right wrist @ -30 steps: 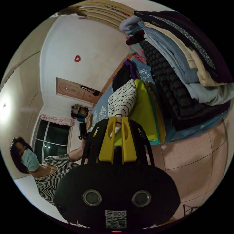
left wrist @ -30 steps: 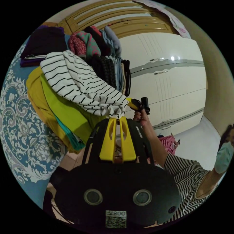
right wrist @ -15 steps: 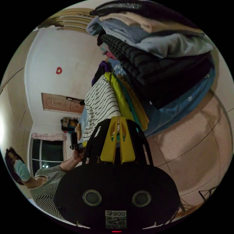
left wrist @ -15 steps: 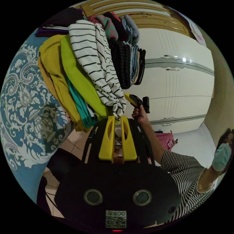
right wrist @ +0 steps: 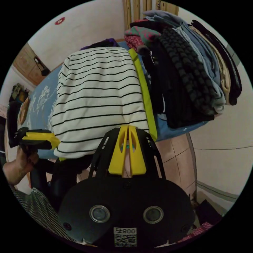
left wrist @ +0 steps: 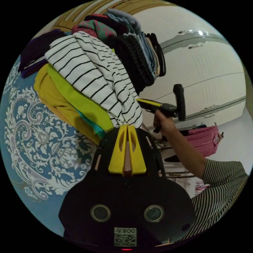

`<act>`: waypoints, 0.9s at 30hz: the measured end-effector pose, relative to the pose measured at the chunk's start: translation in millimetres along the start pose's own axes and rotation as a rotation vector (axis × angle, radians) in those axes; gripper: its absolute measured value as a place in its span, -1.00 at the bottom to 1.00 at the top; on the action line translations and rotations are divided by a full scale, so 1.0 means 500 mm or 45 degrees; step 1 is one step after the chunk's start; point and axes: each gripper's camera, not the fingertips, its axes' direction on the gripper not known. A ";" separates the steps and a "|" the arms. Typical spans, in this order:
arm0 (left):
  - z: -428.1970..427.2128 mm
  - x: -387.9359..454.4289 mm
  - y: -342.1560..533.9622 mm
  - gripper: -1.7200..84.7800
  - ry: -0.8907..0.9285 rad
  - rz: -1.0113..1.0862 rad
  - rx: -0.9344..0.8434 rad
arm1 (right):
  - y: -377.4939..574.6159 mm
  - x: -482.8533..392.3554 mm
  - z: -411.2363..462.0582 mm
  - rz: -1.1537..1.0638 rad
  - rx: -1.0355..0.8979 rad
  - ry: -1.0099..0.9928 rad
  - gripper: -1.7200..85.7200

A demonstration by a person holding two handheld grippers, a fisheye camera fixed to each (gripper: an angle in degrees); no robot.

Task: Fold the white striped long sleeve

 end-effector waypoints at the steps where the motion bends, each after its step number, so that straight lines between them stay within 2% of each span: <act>1: -0.007 -0.001 0.009 -0.95 0.044 -0.006 0.050 | -0.002 -0.018 -0.006 0.046 0.049 0.016 -0.96; 4: -0.040 0.001 0.042 -0.95 0.012 0.048 0.122 | -0.012 -0.057 -0.020 0.059 0.095 0.008 -0.96; 7: -0.091 -0.016 0.096 -0.96 -0.181 0.090 0.181 | -0.032 -0.073 -0.049 0.123 0.109 -0.119 -0.96; 11: -0.145 -0.091 0.187 -0.96 -0.531 -0.046 0.127 | -0.051 -0.113 -0.103 0.165 0.273 -0.259 -0.96; 14: -0.160 -0.145 0.246 -0.96 -0.685 -0.159 0.041 | -0.090 -0.184 -0.140 0.090 0.371 -0.371 -0.96; 19: -0.142 -0.197 0.313 -0.96 -0.780 -0.260 -0.118 | -0.213 -0.370 -0.172 -0.129 0.450 -0.466 -0.95; 27: -0.167 -0.212 0.375 -0.95 -0.773 -0.215 -0.056 | -0.469 -0.655 -0.141 -0.327 0.410 -0.505 -0.87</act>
